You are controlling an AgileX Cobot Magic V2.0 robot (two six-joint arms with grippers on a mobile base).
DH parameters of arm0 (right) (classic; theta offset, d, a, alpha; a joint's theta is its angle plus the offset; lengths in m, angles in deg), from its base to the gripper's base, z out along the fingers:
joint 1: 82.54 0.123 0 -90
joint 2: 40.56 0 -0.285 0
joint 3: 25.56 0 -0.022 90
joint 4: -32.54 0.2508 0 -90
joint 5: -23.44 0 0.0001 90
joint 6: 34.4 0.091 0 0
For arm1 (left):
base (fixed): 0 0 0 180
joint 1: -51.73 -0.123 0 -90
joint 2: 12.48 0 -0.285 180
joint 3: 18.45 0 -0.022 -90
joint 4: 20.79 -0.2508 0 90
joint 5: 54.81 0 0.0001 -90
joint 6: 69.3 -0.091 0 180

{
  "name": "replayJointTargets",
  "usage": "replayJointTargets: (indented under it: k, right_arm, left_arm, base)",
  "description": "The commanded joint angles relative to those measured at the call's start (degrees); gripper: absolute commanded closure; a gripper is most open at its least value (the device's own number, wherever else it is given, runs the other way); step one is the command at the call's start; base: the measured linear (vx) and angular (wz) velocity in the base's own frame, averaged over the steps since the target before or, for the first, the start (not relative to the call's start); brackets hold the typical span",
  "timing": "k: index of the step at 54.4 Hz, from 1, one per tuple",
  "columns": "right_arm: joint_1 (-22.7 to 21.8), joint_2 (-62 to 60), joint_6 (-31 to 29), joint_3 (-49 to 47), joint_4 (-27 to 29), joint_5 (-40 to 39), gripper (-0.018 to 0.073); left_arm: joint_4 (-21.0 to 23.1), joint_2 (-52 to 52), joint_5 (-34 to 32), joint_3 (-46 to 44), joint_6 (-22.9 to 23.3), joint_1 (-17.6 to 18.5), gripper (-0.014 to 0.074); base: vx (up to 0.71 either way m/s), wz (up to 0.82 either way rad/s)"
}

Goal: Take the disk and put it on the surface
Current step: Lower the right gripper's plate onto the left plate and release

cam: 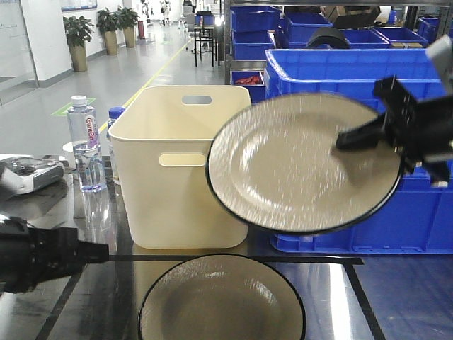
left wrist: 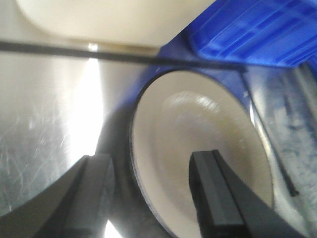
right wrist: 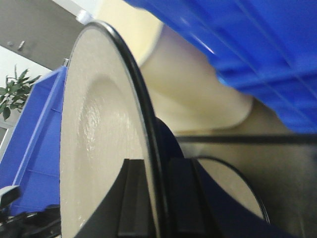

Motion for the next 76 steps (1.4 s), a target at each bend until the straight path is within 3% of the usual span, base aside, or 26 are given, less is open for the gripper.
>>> replayJointTargets:
  k: [1, 12, 18, 24, 48, 60, 69, 76]
  right_arm:
    - [0.70, -2.28, 0.91, 3.77, 5.84, -4.54, 0.0561]
    - [8.18, -2.23, -4.08, 18.43, 9.48, -14.05, 0.0561]
    - [12.58, -1.77, -6.65, 21.23, 12.91, -19.13, 0.0561]
    - [15.32, -0.75, -8.84, 21.17, 12.80, -21.74, 0.0559]
    - [15.88, 5.42, -10.92, 21.17, 12.62, -15.84, 0.0505]
    - [15.88, 6.18, -15.21, 21.17, 11.18, -15.04, 0.0380]
    - [15.82, 6.12, -21.18, 20.15, 10.81, -15.14, 0.0221]
    - [15.82, 6.00, -23.32, 17.26, 6.83, -13.74, 0.0094]
  left_arm:
    - [2.69, 3.87, -2.00, -1.84, 0.19, -0.01, 0.0129]
    - [2.86, 5.73, -2.57, -1.84, 0.19, -0.01, 0.0129]
    - [2.86, 5.73, -2.37, -1.84, 0.19, -0.01, 0.0129]
    - [2.86, 5.73, -2.37, -1.84, 0.19, -0.01, 0.0129]
    - [2.86, 5.73, -2.15, -1.84, 0.19, -0.01, 0.0129]
    - [2.68, 5.73, -2.20, -1.84, 0.19, -0.01, 0.0129]
    - [2.62, 5.73, -2.15, -1.84, 0.19, -0.01, 0.0129]
    - [2.62, 5.73, -2.15, -1.84, 0.19, -0.01, 0.0129]
  base:
    - [0.00, 0.00]
    - [0.00, 0.00]
    - [0.00, 0.00]
    - [0.00, 0.00]
    - [0.00, 0.00]
    - [0.00, 0.00]
    - [0.00, 0.00]
    - [0.00, 0.00]
